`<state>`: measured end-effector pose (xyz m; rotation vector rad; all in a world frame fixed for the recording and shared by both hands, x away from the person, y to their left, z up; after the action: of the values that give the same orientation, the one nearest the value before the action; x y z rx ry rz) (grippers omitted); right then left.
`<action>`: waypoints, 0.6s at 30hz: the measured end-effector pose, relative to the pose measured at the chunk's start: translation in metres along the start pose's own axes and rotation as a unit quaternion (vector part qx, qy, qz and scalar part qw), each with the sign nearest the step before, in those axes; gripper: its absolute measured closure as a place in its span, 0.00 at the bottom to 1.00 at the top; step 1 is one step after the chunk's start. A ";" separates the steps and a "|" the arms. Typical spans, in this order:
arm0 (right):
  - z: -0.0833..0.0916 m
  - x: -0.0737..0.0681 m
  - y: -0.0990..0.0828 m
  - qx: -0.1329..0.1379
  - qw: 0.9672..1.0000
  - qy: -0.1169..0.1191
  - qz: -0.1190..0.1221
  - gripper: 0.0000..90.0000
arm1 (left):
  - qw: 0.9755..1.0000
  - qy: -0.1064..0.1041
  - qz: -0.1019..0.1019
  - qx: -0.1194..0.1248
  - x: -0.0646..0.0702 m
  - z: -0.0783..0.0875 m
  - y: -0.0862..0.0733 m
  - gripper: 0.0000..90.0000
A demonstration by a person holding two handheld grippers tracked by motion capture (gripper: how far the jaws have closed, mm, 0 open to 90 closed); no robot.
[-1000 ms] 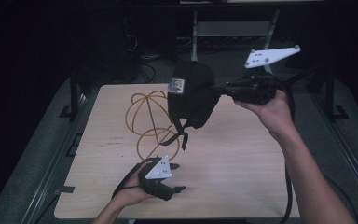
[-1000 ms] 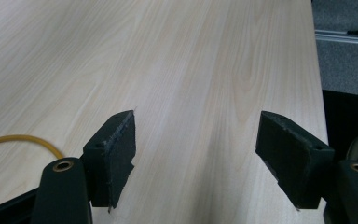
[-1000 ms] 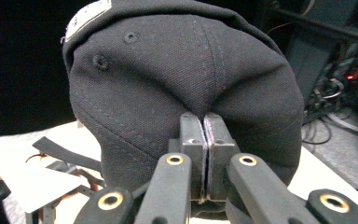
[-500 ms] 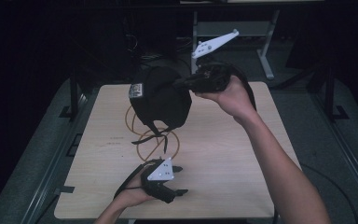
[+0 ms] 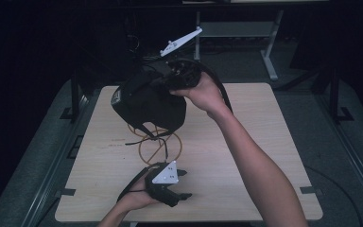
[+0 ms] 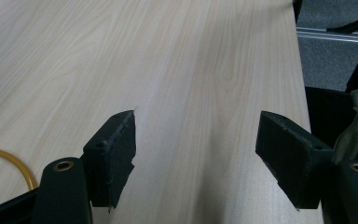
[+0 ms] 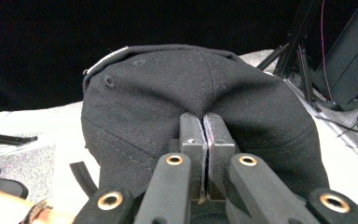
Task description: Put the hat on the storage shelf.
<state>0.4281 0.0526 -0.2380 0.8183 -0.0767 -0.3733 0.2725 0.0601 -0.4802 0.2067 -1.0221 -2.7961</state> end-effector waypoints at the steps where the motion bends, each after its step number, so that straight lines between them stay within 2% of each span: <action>1: -0.002 0.000 0.001 -0.002 1.000 0.001 -0.001 0.98 | 1.000 0.000 0.004 0.000 0.000 0.000 0.000 0.32; 5: -0.016 0.001 0.005 -0.012 1.000 -0.007 -0.001 0.98 | 1.000 0.000 0.005 -0.007 -0.001 -0.001 -0.003 0.32; 7: -0.022 0.000 0.005 -0.021 1.000 -0.007 -0.011 0.98 | 1.000 -0.003 0.008 -0.009 0.000 -0.002 -0.004 0.32; 8: -0.026 0.002 0.005 -0.023 1.000 -0.009 -0.007 0.98 | 1.000 -0.003 0.006 -0.009 0.001 -0.002 -0.004 0.32; 12: -0.038 0.000 0.009 -0.024 0.999 -0.007 -0.021 0.98 | 1.000 -0.009 0.004 -0.001 0.004 -0.002 -0.002 0.32; 14: -0.045 0.001 0.011 -0.026 0.999 -0.014 -0.022 0.96 | 1.000 -0.012 -0.001 -0.003 0.006 -0.003 -0.001 0.32; 16: -0.049 0.002 0.015 -0.020 0.999 -0.026 -0.026 0.91 | 1.000 -0.012 -0.009 -0.003 0.008 -0.002 0.000 0.32; 17: -0.051 0.002 0.018 -0.012 0.999 -0.032 -0.031 0.80 | 1.000 -0.013 -0.009 -0.002 0.008 -0.002 0.000 0.32; 18: -0.052 0.001 0.018 -0.011 0.999 -0.028 -0.039 0.76 | 1.000 -0.014 -0.009 -0.001 0.009 -0.002 0.001 0.32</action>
<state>0.4454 0.1004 -0.2606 0.7908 -0.0933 -0.4696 0.2640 0.0566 -0.4819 0.1786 -1.0278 -2.8243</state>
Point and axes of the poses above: each handheld gripper's, and its own axes: z roughly backward along the jaws, y roughly out of its top, x roughly to its right, the point moved 8 cm from there along -z, roughly forward along the jaws, and after that the axes turned 10 degrees about -x, right-handed, at the moved point
